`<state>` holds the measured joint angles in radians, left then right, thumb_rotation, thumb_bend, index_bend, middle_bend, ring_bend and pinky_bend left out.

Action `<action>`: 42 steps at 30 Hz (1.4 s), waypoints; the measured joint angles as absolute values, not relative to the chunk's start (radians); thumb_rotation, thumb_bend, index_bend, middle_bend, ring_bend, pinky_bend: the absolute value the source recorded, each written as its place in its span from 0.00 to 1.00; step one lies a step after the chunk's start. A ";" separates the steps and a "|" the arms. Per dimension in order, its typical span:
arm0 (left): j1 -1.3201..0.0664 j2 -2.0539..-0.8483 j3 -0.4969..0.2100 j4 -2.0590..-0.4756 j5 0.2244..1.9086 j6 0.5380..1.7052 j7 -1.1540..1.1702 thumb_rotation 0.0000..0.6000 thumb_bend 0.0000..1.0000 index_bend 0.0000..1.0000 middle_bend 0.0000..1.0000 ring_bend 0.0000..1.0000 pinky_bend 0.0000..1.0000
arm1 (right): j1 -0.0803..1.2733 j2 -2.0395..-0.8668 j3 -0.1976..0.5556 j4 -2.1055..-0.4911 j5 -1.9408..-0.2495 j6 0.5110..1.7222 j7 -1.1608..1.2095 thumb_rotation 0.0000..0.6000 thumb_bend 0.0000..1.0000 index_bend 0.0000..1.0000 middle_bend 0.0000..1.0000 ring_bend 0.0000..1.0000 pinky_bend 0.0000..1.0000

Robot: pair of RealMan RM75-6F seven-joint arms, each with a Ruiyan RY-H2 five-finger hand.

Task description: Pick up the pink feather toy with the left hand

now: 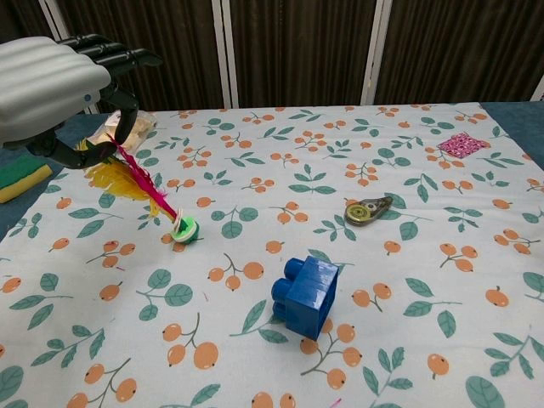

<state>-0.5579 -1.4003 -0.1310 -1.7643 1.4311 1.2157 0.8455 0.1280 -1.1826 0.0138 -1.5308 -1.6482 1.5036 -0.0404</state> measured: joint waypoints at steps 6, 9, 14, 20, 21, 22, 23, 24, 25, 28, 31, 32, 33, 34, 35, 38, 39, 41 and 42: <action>-0.565 -1.411 -0.127 -1.765 1.429 1.215 0.856 1.00 0.48 0.58 0.00 0.00 0.00 | 0.128 -1.183 0.014 -1.531 -1.647 1.503 -0.040 1.00 0.09 0.00 0.00 0.00 0.00; -0.569 -1.421 -0.127 -1.763 1.426 1.216 0.864 1.00 0.45 0.47 0.00 0.00 0.00 | 0.128 -1.183 0.014 -1.531 -1.647 1.503 -0.040 1.00 0.09 0.00 0.00 0.00 0.00; -0.579 -1.433 -0.129 -1.760 1.433 1.221 0.884 1.00 0.40 0.10 0.00 0.00 0.00 | 0.128 -1.182 0.014 -1.532 -1.646 1.503 -0.039 1.00 0.09 0.00 0.00 0.00 0.00; -0.587 -1.442 -0.141 -1.765 1.441 1.234 0.892 1.00 0.38 0.00 0.00 0.00 0.00 | 0.128 -1.182 0.014 -1.531 -1.647 1.503 -0.036 1.00 0.09 0.00 0.00 0.00 0.00; -0.587 -1.442 -0.144 -1.768 1.441 1.238 0.892 1.00 0.38 0.00 0.00 0.00 0.00 | 0.128 -1.182 0.014 -1.531 -1.647 1.504 -0.036 1.00 0.09 0.00 0.00 0.00 0.00; -0.588 -1.442 -0.149 -1.774 1.440 1.242 0.891 1.00 0.38 0.00 0.00 0.00 0.00 | 0.128 -1.182 0.015 -1.530 -1.648 1.505 -0.036 1.00 0.09 0.00 0.00 0.00 0.00; -0.588 -1.442 -0.152 -1.779 1.439 1.246 0.890 1.00 0.38 0.00 0.00 0.00 0.00 | 0.128 -1.182 0.015 -1.529 -1.647 1.505 -0.035 1.00 0.09 0.00 0.00 0.00 0.00; -0.587 -1.440 -0.155 -1.785 1.439 1.251 0.889 1.00 0.37 0.00 0.00 0.00 0.00 | 0.128 -1.182 0.015 -1.529 -1.647 1.505 -0.034 1.00 0.09 0.00 0.00 0.00 0.00; -0.586 -1.436 -0.160 -1.795 1.438 1.259 0.886 1.00 0.36 0.00 0.00 0.00 0.00 | 0.128 -1.182 0.016 -1.528 -1.646 1.505 -0.034 1.00 0.09 0.00 0.00 0.00 0.00; -0.577 -1.416 -0.174 -1.827 1.435 1.285 0.872 1.00 0.34 0.00 0.00 0.00 0.00 | 0.128 -1.181 0.016 -1.527 -1.644 1.505 -0.034 1.00 0.09 0.00 0.00 0.00 0.00; -0.553 -1.382 -0.182 -1.870 1.433 1.325 0.838 1.00 0.32 0.00 0.00 0.00 0.00 | 0.128 -1.183 0.016 -1.526 -1.645 1.504 -0.038 1.00 0.09 0.00 0.00 0.00 0.00; -0.541 -1.367 -0.182 -1.884 1.434 1.342 0.820 1.00 0.32 0.00 0.00 0.00 0.00 | 0.128 -1.183 0.016 -1.526 -1.645 1.504 -0.040 1.00 0.09 0.00 0.00 0.00 0.00; -0.528 -1.350 -0.181 -1.897 1.436 1.360 0.801 1.00 0.31 0.00 0.00 0.00 0.00 | 0.128 -1.183 0.016 -1.526 -1.645 1.504 -0.042 1.00 0.09 0.00 0.00 0.00 0.00; -0.508 -1.327 -0.177 -1.913 1.439 1.383 0.772 1.00 0.31 0.00 0.00 0.00 0.00 | 0.128 -1.184 0.016 -1.527 -1.645 1.504 -0.044 1.00 0.09 0.00 0.00 0.00 0.00; -0.491 -1.309 -0.173 -1.923 1.442 1.399 0.750 1.00 0.30 0.00 0.00 0.00 0.00 | 0.128 -1.184 0.015 -1.527 -1.646 1.504 -0.046 1.00 0.09 0.00 0.00 0.00 0.00; -0.433 -1.250 -0.147 -1.948 1.455 1.446 0.678 1.00 0.24 0.00 0.00 0.00 0.00 | 0.128 -1.184 0.015 -1.527 -1.647 1.503 -0.050 1.00 0.09 0.00 0.00 0.00 0.00; -0.415 -1.236 -0.137 -1.951 1.461 1.459 0.658 1.00 0.22 0.00 0.00 0.00 0.00 | 0.128 -1.185 0.015 -1.527 -1.647 1.504 -0.051 1.00 0.09 0.00 0.00 0.00 0.00; -0.377 -1.208 -0.112 -1.951 1.475 1.488 0.616 1.00 0.17 0.00 0.00 0.00 0.00 | 0.128 -1.185 0.015 -1.527 -1.646 1.503 -0.052 1.00 0.09 0.00 0.00 0.00 0.00; -0.361 -1.198 -0.102 -1.948 1.481 1.501 0.599 1.00 0.14 0.00 0.00 0.00 0.00 | 0.128 -1.185 0.015 -1.527 -1.645 1.502 -0.053 1.00 0.09 0.00 0.00 0.00 0.00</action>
<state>-0.3613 -1.1980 -0.1020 -1.9485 1.4810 1.5006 0.5992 0.1278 -1.1852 0.0153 -1.5274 -1.6448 1.5021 -0.0525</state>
